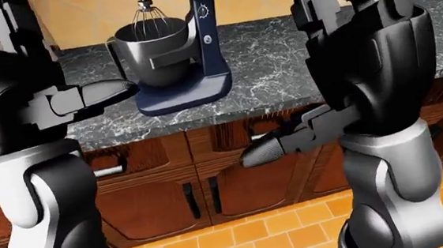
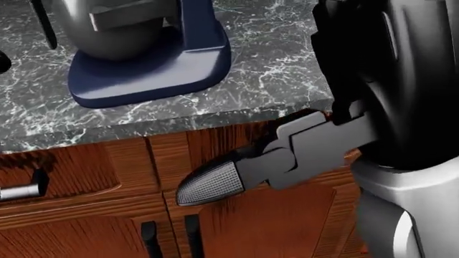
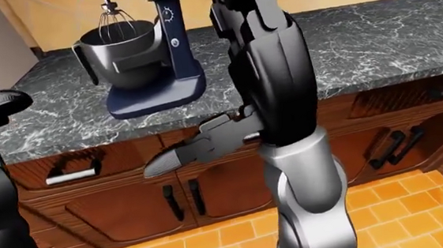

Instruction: Open the stand mixer head.

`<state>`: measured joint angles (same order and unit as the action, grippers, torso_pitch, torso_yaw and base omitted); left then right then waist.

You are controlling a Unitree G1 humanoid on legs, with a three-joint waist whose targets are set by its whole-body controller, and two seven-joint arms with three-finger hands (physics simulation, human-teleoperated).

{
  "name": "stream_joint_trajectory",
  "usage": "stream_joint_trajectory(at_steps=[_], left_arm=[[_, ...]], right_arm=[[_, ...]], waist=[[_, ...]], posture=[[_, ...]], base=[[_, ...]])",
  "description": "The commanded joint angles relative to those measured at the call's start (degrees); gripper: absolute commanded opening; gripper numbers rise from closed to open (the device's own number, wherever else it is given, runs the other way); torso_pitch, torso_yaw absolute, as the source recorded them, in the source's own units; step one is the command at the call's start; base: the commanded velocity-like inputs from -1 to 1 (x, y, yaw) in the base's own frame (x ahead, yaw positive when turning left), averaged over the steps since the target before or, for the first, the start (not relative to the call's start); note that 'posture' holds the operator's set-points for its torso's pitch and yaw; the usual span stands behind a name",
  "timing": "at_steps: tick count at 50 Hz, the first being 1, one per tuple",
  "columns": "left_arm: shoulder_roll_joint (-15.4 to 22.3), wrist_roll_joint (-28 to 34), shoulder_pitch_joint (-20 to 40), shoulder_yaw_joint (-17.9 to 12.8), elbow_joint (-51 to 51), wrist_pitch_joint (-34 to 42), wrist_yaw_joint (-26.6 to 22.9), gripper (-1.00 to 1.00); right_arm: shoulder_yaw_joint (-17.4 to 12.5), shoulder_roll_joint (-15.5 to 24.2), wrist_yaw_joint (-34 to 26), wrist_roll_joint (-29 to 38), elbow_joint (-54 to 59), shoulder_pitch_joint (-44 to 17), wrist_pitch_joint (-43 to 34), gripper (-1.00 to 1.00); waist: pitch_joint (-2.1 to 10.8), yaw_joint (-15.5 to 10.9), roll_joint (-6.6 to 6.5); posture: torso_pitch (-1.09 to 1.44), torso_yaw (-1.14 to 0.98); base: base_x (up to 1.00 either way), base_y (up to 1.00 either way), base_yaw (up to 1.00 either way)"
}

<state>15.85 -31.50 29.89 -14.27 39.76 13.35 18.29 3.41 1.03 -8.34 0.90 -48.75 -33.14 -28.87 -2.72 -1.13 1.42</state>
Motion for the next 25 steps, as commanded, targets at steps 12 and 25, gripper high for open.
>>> stream_joint_trajectory(at_steps=[12,25], left_arm=[[-0.14,0.57,1.02,0.49,0.54,-1.98,-1.11,1.0],[-0.42,0.89,0.52,0.39,-0.06,-2.05,-1.1,1.0]], right_arm=[[-1.28,0.26,1.15,-0.12,0.53,-0.84,2.12,1.0],[-0.91,-0.1,0.98,0.8,1.19,-0.02,2.56,1.0]], waist=[[-2.53,1.66,-1.47],[-1.12,1.76,-3.06]], posture=[[0.0,0.0],[0.0,0.0]], base=[[0.31,0.0,0.0],[0.04,0.0,0.0]])
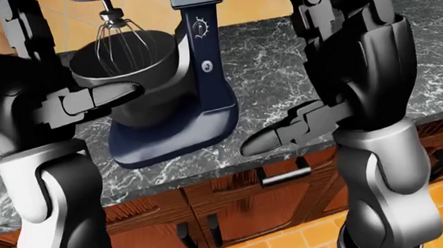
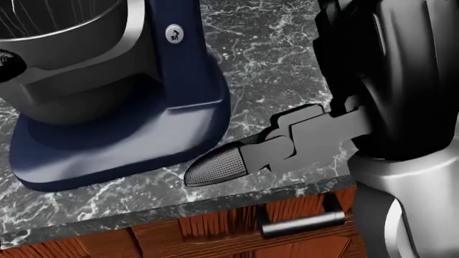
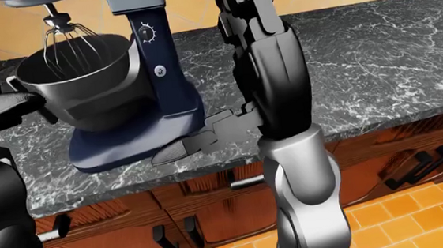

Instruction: Open the stand mixer head.

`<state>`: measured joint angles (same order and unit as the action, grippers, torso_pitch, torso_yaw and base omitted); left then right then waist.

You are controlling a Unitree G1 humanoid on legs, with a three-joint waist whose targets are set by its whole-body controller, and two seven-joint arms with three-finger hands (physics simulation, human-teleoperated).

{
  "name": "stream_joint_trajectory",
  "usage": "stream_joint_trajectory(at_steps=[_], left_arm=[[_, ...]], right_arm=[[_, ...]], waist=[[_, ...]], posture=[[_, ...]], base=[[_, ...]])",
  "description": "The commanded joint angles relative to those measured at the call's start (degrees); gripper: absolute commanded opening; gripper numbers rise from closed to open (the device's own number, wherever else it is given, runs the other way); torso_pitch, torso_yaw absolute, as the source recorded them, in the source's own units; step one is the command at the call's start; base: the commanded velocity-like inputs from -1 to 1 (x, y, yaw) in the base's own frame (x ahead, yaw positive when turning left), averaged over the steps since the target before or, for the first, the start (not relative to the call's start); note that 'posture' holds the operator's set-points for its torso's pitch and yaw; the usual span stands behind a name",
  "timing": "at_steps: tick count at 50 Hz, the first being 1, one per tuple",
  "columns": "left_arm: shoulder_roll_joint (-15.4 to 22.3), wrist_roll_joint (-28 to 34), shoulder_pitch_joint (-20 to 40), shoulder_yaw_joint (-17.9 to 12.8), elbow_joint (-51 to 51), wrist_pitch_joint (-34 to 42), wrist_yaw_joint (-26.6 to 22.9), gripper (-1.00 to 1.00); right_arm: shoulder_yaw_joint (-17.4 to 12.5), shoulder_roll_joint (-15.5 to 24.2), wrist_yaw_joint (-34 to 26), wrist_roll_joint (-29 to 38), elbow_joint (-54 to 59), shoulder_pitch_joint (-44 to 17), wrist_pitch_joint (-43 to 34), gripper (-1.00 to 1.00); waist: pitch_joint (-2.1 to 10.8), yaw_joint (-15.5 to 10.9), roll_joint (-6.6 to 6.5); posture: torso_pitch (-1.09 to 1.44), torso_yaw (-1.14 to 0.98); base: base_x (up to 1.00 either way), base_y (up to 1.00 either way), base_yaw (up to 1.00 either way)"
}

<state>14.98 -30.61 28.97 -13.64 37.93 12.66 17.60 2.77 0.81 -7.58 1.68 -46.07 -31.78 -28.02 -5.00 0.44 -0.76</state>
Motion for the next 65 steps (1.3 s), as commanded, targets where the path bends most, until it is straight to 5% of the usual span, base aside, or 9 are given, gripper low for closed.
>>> stream_joint_trajectory(at_steps=[1,3,4,9,13,17,43,51,65], left_arm=[[0.51,0.08,1.36,-0.2,1.83,-1.25,-0.39,1.0],[0.66,0.36,1.54,-0.37,1.48,-0.66,0.16,1.0],[0.66,-0.32,1.82,-0.74,1.43,-0.47,0.6,1.0],[0.88,-0.71,1.65,-0.78,1.39,-0.9,1.06,1.0],[1.02,-1.07,1.57,-0.94,1.34,-1.13,1.14,1.0],[1.16,-1.27,1.42,-0.96,1.41,-1.18,1.21,1.0],[1.6,-1.37,1.0,-1.38,1.48,-1.46,0.82,1.0],[1.52,-0.72,0.82,-1.42,1.35,-1.82,1.03,1.0],[1.38,-0.03,0.61,-1.35,1.15,-2.28,0.49,1.0]], right_arm=[[-0.29,0.07,0.26,0.01,-1.39,-1.31,1.79,1.0],[-0.22,0.0,0.27,-0.01,-1.45,-1.26,1.72,1.0],[-0.22,-0.03,0.27,-0.02,-1.5,-1.3,1.67,1.0],[-0.13,-0.07,0.26,0.13,-1.52,-1.34,1.59,1.0],[-0.01,-0.15,0.21,0.16,-1.41,-1.19,1.72,1.0],[0.05,-0.3,0.18,0.1,-1.47,-1.14,1.59,1.0],[0.35,-0.54,-0.19,0.51,-1.55,-0.7,1.66,1.0],[0.59,-0.62,-0.28,0.71,-1.63,-0.01,1.65,1.0],[-2.12,-2.14,3.57,-5.29,-4.93,-1.91,-7.47,1.0]], waist=[[1.51,0.02,0.04],[2.82,0.42,2.96],[3.11,-0.24,1.03],[4.91,0.23,1.04],[5.32,0.12,-1.38],[8.47,0.23,-0.75],[20.28,0.24,-1.27],[22.2,-0.17,-1.18],[22.16,-0.77,-0.92]], posture=[[0.0,0.0],[-0.01,0.0],[-0.02,0.0],[-0.07,0.0],[-0.11,0.0],[-0.15,0.0],[-0.41,0.0],[-0.46,0.0],[-0.46,0.0]], base=[[0.0,0.0,0.0],[0.0,0.0,0.0],[0.0,0.0,0.0],[0.0,0.0,0.0],[0.0,0.0,0.0],[0.0,0.0,0.0],[0.0,0.0,0.0],[0.0,0.0,0.0],[0.0,0.0,0.0]])
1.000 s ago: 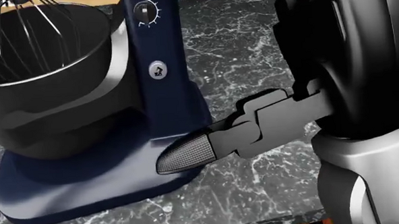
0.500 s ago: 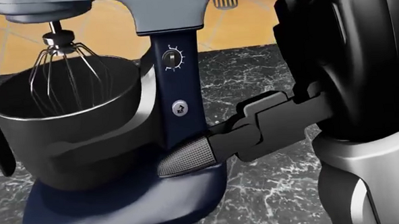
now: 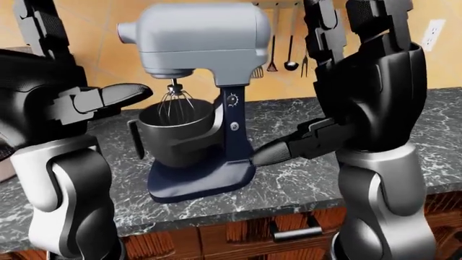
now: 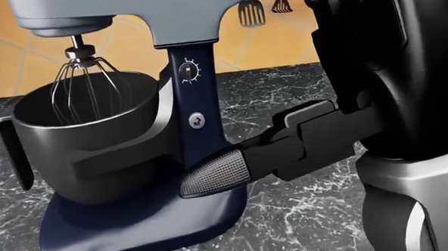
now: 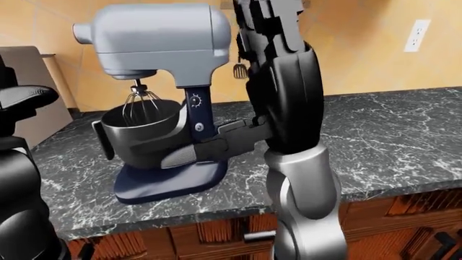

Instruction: Open the stand mixer head.

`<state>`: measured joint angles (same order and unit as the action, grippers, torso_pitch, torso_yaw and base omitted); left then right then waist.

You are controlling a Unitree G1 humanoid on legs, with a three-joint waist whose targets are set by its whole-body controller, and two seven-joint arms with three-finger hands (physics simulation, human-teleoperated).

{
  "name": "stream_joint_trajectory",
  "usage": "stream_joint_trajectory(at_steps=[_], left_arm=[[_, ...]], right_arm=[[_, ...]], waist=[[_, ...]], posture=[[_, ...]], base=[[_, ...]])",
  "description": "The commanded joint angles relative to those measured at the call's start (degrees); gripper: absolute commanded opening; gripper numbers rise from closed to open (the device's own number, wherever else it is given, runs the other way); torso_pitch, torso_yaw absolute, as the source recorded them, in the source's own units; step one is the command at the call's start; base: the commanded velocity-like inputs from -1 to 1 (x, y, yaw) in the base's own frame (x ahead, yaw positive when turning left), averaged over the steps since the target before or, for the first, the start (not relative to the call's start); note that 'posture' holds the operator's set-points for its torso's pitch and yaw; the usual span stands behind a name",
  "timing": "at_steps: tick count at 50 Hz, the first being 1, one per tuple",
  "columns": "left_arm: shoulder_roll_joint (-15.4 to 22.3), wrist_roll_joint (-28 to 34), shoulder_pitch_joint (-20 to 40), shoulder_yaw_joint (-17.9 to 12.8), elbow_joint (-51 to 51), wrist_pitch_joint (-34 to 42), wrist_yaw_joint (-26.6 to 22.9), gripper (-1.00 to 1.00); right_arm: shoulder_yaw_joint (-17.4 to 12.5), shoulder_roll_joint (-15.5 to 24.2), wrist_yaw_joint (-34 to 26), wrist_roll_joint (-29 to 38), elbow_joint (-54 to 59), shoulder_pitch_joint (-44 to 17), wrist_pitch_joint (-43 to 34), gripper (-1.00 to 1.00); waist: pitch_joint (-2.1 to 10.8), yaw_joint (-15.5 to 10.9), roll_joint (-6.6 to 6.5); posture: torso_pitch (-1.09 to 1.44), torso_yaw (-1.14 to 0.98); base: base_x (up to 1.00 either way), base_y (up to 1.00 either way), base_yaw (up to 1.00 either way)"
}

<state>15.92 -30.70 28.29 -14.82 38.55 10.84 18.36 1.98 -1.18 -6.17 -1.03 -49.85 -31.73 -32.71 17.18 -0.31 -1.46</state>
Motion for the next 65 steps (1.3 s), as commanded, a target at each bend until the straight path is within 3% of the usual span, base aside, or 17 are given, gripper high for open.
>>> stream_joint_trajectory(at_steps=[1,3,9,15,25,33,37,52,65], left_arm=[[0.39,0.05,1.12,-0.13,0.76,-0.4,-0.26,1.0],[0.38,0.11,1.27,-0.12,0.76,-0.35,-0.23,1.0],[0.58,0.09,1.35,-0.32,0.72,-0.35,-0.19,1.0],[0.63,0.12,1.29,-0.37,0.84,-0.3,-0.25,1.0],[0.51,0.61,1.01,-0.21,1.31,-0.2,-0.56,1.0],[0.61,0.64,1.23,-0.31,1.33,-0.06,-0.63,1.0],[0.6,0.7,1.14,-0.28,1.38,-0.06,-0.57,1.0],[0.57,0.81,0.91,-0.41,1.47,-0.13,-0.65,1.0],[0.84,0.68,1.04,-0.61,1.39,-0.05,-0.55,1.0]], right_arm=[[-3.04,-0.95,4.43,-5.96,-2.22,-3.21,-5.98,1.0],[-4.14,0.03,8.0,-10.35,-2.72,-3.79,-7.61,1.0],[-2.73,2.94,12.63,-16.22,-4.49,-2.74,-8.76,1.0],[-2.83,2.77,15.58,-20.7,-7.46,-2.46,-12.59,1.0],[-6.86,5.37,23.83,-33.43,-9.85,-3.53,-17.25,1.0],[-10.05,8.58,32.94,-46.38,-8.85,-4.22,-17.11,1.0],[-10.07,11.51,37.07,-52.05,-8.31,-3.23,-15.03,1.0],[-12.34,18.13,43.91,-63.53,-9.43,0.49,-12.46,1.0],[-11.07,23.94,50.3,-72.44,-10.15,2.84,-7.97,1.0]], waist=[[-0.02,-0.05,-0.21],[-0.1,-0.1,-0.19],[-0.09,-0.23,-0.07],[-0.05,-0.28,-0.03],[0.19,-0.26,0.19],[0.32,-0.1,0.32],[0.35,-0.01,0.42],[0.29,0.03,0.93],[0.17,-0.11,1.3]], posture=[[-0.46,0.0],[-0.46,0.0],[-0.46,0.0],[-0.46,0.0],[-0.46,0.0],[-0.46,0.0],[-0.46,0.0],[-0.46,0.0],[-0.46,0.0]], base=[[0.0,0.0,0.0],[0.0,0.0,0.0],[0.0,0.0,0.0],[0.0,0.0,0.0],[0.0,0.0,0.0],[0.0,0.0,0.0],[0.0,0.0,0.0],[0.0,0.0,0.0],[0.0,0.0,0.0]])
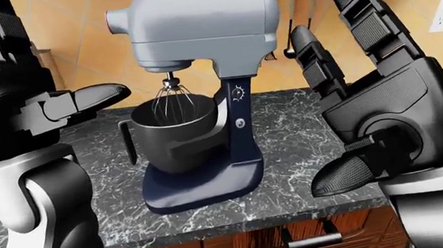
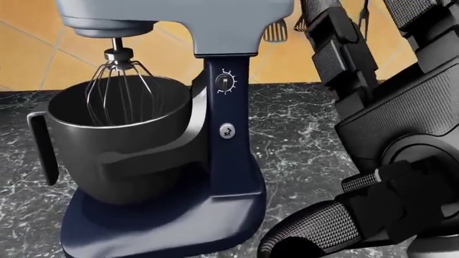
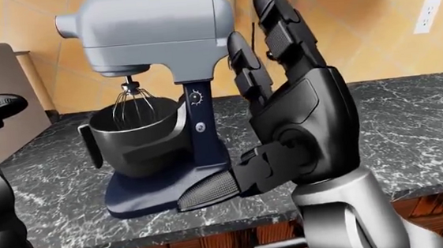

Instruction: Open the stand mixer head.

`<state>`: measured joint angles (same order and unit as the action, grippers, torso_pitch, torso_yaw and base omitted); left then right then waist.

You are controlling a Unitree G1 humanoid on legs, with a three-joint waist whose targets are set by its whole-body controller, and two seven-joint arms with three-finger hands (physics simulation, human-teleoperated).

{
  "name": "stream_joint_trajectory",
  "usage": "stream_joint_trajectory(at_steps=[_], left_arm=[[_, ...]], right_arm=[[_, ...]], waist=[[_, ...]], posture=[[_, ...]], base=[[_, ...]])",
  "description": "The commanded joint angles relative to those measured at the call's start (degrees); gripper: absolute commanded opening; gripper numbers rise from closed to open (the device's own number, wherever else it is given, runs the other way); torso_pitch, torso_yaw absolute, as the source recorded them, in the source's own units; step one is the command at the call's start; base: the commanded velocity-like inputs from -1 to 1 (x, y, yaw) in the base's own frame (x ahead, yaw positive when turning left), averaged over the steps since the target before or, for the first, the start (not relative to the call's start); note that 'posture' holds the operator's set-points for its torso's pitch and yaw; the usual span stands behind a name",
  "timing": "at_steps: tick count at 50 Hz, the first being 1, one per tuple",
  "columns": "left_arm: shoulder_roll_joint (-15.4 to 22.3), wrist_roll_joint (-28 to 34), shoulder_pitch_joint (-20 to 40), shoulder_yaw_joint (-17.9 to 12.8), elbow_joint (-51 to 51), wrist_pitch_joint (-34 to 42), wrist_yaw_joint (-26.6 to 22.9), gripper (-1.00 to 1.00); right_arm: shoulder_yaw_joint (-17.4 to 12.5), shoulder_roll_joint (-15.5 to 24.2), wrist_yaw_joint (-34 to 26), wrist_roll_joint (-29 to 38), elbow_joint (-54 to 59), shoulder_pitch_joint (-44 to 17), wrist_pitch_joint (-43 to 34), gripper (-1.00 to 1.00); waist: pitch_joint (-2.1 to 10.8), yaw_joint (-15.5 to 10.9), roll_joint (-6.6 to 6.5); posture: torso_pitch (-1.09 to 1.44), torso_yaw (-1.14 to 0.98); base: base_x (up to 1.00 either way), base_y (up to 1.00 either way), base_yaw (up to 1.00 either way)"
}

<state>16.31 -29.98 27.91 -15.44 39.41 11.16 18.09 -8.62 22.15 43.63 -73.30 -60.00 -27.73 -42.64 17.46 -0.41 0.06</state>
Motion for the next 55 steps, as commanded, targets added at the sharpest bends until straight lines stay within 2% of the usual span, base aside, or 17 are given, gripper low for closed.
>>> stream_joint_trajectory(at_steps=[1,18,23,36,47,55], left_arm=[[0.56,-0.09,1.6,-0.05,0.5,-0.29,-0.23,1.0],[0.69,-0.13,1.47,-0.14,0.4,-0.52,-0.1,1.0],[0.65,0.02,1.32,-0.13,0.6,-0.45,-0.09,1.0],[0.63,0.16,1.38,-0.13,0.77,-0.24,-0.01,1.0],[0.71,0.15,1.32,-0.26,0.76,-0.3,-0.02,1.0],[0.75,0.17,1.2,-0.37,0.95,-0.16,0.01,1.0]], right_arm=[[-0.17,0.91,0.88,-0.42,0.0,-1.1,2.45,1.0],[2.77,4.02,0.25,0.43,0.0,3.0,5.87,1.0],[2.0,4.39,1.35,-2.55,0.0,4.32,6.1,1.0],[4.31,5.76,1.39,-5.18,0.0,5.96,6.22,1.0],[3.08,1.28,4.75,-11.03,0.0,4.68,1.9,1.0],[1.83,0.01,4.73,-12.53,0.0,5.13,-3.12,1.0]], waist=[[-0.13,-0.02,-0.19],[-0.1,-0.02,0.08],[-0.06,0.01,0.11],[0.07,0.14,0.18],[0.14,0.18,0.14],[0.16,0.03,0.16]], posture=[[-0.46,0.0],[-0.46,0.0],[-0.46,0.0],[-0.46,0.0],[-0.46,0.0],[-0.46,0.0]], base=[[0.0,0.0,0.0],[0.0,0.0,0.0],[0.0,0.0,0.0],[0.0,0.0,0.0],[0.0,0.0,0.0],[0.0,0.0,0.0]])
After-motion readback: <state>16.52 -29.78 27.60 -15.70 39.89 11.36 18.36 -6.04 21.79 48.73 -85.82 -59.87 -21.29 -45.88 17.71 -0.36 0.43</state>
